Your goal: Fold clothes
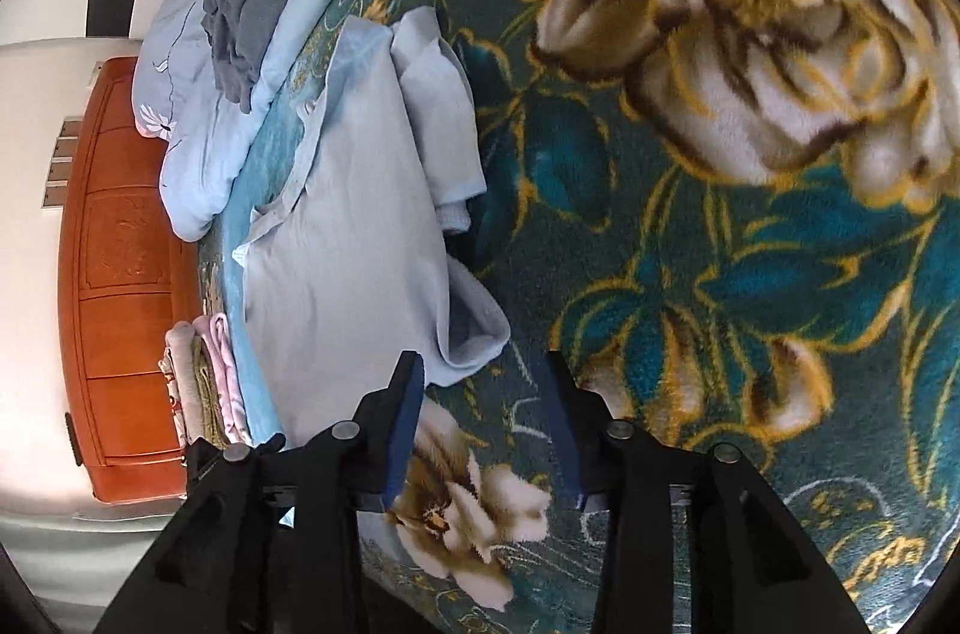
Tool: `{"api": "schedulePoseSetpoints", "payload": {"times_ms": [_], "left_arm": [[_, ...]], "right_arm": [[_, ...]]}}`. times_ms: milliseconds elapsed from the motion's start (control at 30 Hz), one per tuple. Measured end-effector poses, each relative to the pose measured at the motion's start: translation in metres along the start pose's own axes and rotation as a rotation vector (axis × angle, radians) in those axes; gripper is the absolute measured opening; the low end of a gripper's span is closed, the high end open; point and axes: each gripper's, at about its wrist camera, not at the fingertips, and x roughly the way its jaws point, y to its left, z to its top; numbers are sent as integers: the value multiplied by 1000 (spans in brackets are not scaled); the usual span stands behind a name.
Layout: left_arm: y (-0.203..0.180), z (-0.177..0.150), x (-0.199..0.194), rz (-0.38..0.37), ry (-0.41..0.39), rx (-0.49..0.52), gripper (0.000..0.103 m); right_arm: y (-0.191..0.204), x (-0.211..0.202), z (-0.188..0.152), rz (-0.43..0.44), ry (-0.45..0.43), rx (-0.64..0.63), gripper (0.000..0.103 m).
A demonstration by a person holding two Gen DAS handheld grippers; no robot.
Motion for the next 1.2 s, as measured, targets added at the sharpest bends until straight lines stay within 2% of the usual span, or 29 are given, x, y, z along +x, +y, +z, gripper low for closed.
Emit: {"api": "schedulePoseSetpoints", "payload": {"times_ms": [133,267,300,367,400,433,567,633,733,800,867,967,1033,1133,1200], "left_arm": [[-5,3,8,-11,-44,17,49],[-11,3,9,-1,-85,57,46],[-12,4,9,15,-97,75,37],[-16,3,8,56,-119,114,16],[-17,2,6,59,-125,121,12],[-19,1,3,64,-135,132,11],[-29,-15,-16,81,-194,196,9],[-34,-29,-27,88,-180,213,9],[-36,-52,-39,119,-109,224,8],[-34,-59,-39,149,-91,230,8],[-32,-66,-38,180,-73,237,9],[-29,-78,-38,226,-46,247,11],[-26,-84,-38,251,-31,252,12],[-23,-85,-49,250,-43,255,16],[-28,-84,-59,259,-88,286,20]], "right_arm": [[-1,17,-2,89,-21,72,42],[2,28,-2,123,-81,123,45],[1,28,-3,131,-93,146,42],[0,29,-5,144,-111,192,22],[-1,29,-5,143,-112,211,12],[0,29,-5,139,-112,223,11],[24,11,-6,136,-139,157,9],[39,-6,-8,161,-163,108,8],[52,-37,-18,169,-186,48,8],[51,-52,-29,134,-164,10,8],[41,-56,-40,62,-122,-1,8],[16,-43,-52,-27,-54,42,8],[7,-39,-55,-57,-43,72,10],[-3,-40,-57,-102,-33,92,12],[-1,-51,-53,-149,-51,54,12]]}}
